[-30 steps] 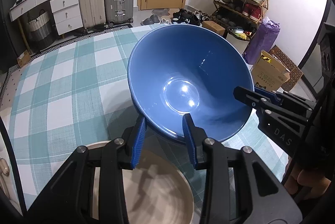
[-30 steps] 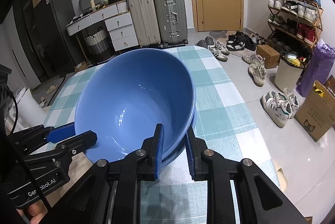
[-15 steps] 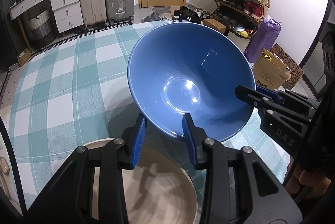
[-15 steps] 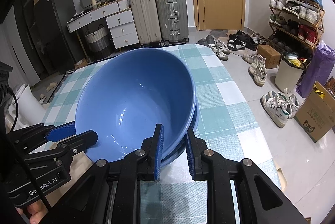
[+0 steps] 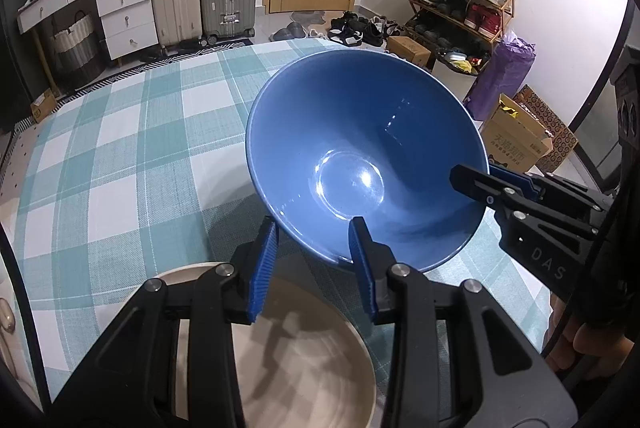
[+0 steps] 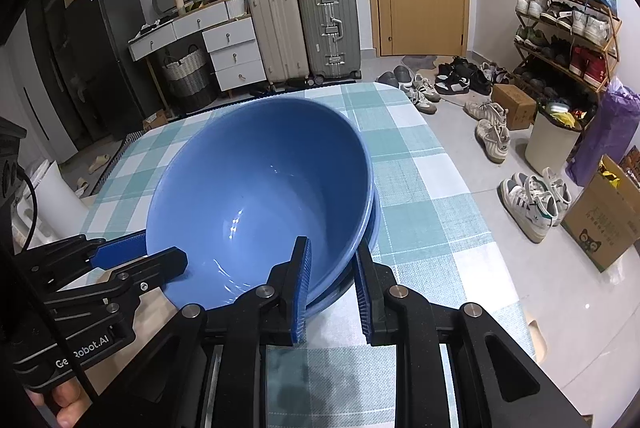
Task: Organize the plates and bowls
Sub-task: 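Open both tools and release the bowl onto the stack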
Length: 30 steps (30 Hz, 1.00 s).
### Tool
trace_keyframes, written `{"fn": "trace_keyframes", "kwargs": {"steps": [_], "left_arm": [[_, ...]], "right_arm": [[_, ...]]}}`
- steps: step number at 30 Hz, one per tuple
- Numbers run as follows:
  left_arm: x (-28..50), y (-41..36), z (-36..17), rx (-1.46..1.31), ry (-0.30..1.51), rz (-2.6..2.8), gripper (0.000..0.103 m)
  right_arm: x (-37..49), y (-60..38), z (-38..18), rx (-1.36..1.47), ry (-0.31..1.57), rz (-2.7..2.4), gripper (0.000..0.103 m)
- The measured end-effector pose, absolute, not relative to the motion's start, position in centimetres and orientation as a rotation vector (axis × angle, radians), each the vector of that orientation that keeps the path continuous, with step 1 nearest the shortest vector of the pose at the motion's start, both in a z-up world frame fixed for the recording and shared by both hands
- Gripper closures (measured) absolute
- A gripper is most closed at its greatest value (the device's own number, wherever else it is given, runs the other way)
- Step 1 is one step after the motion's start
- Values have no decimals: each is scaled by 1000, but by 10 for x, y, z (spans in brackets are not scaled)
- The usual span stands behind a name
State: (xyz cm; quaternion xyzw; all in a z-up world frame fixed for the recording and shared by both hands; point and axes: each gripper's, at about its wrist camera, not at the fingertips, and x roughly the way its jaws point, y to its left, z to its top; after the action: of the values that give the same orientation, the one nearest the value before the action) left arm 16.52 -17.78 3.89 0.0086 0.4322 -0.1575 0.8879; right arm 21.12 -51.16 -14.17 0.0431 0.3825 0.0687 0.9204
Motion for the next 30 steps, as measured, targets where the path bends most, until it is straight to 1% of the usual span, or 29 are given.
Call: {"fn": "trace_keyframes", "kwargs": {"steps": [4, 6, 9, 11, 12, 13, 14, 15, 16, 17, 18, 19, 20, 21, 23, 30], "left_arm": [[166, -176, 36, 15, 906, -331, 68], [166, -175, 35, 30, 897, -317, 67], [168, -169, 36, 14, 896, -318, 59], [168, -165, 37, 3, 895, -313, 46], [168, -163, 38, -6, 893, -308, 43], [169, -161, 38, -16, 894, -305, 37], [170, -158, 38, -28, 895, -308, 29], [171, -156, 38, -40, 895, -310, 24], [172, -153, 39, -50, 891, -308, 21], [173, -151, 40, -62, 886, -311, 21], [174, -149, 41, -75, 888, -318, 19], [176, -146, 41, -86, 890, -321, 14], [177, -145, 42, -91, 888, -319, 5], [178, -143, 43, -98, 883, -314, 1], [181, -141, 44, -108, 879, -309, 1], [194, -139, 37, -154, 906, -319, 1]], "right_arm": [[211, -513, -142, 92, 787, 140, 82], [209, -516, -141, 91, 781, 129, 80], [207, -520, -140, 90, 778, 118, 79], [205, -524, -140, 96, 778, 113, 76], [204, -525, -140, 98, 777, 113, 74], [203, -527, -140, 100, 778, 114, 71], [203, -529, -139, 102, 778, 117, 65], [202, -531, -139, 111, 775, 123, 60], [202, -533, -138, 119, 773, 127, 46], [202, -535, -138, 129, 770, 133, 30], [203, -537, -137, 136, 765, 139, 24], [203, -538, -136, 138, 761, 141, 20], [203, -539, -135, 136, 760, 142, 20], [204, -540, -135, 130, 763, 142, 19], [207, -541, -136, 119, 772, 138, 17], [214, -546, -142, 170, 769, 157, 17]]}}
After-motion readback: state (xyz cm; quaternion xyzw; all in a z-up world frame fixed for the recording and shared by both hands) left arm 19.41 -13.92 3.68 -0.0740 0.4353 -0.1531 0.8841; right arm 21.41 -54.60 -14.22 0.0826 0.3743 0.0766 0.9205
